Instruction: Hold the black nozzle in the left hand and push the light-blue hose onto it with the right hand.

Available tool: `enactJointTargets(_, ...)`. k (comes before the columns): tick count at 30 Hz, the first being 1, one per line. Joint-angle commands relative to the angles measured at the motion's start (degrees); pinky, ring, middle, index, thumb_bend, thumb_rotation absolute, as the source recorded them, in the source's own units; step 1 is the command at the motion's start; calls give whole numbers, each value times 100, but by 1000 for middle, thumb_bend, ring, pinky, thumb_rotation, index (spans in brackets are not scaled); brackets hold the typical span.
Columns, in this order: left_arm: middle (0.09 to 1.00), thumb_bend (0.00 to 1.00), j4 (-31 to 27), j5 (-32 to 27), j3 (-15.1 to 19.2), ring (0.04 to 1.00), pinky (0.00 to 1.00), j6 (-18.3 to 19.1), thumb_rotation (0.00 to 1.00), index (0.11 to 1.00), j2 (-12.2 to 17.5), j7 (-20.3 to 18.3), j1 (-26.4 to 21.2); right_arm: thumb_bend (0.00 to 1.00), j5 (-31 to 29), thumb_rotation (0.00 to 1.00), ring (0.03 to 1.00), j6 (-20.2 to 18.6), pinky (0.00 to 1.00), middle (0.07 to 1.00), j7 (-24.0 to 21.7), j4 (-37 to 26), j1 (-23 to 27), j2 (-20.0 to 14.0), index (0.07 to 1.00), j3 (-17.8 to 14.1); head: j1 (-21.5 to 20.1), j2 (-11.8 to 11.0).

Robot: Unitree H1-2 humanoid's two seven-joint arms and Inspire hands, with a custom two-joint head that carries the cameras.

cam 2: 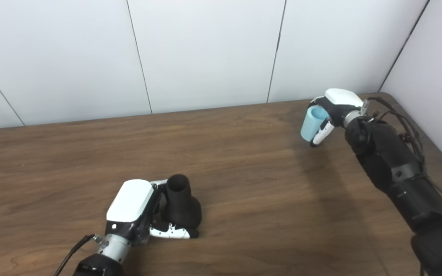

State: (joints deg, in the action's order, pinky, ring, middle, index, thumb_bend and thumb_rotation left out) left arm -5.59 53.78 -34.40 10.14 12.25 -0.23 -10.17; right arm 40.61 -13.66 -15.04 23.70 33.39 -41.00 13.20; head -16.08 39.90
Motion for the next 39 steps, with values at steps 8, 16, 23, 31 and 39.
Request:
enactJointTargets(8,519,500,354,-172,-296,480,466,-92,0,469,3,-684,373,832,-98,44,631,167,643,670,265,-16,281,-150,685,-172,2,25)
enactJointTargets(16,519,500,361,-220,-285,481,460,-162,0,468,3,-621,382,522,-180,0,444,362,514,526,550,58,233,-101,479,-226,6,49)
enactJointTargets(23,507,501,369,-229,-263,473,455,-172,0,475,0,-595,384,517,-224,0,408,351,448,512,639,-32,173,-71,502,-260,-7,61)
enactJointTargets(31,494,502,345,-227,-265,460,444,-175,0,478,-28,-567,403,516,-260,0,402,370,449,515,704,-318,80,-99,502,-335,80,74)
enactJointTargets(39,480,503,357,-200,-296,439,401,-173,0,491,-72,-595,390,517,-273,0,409,-247,445,530,310,-2219,-502,18,479,-614,259,92)
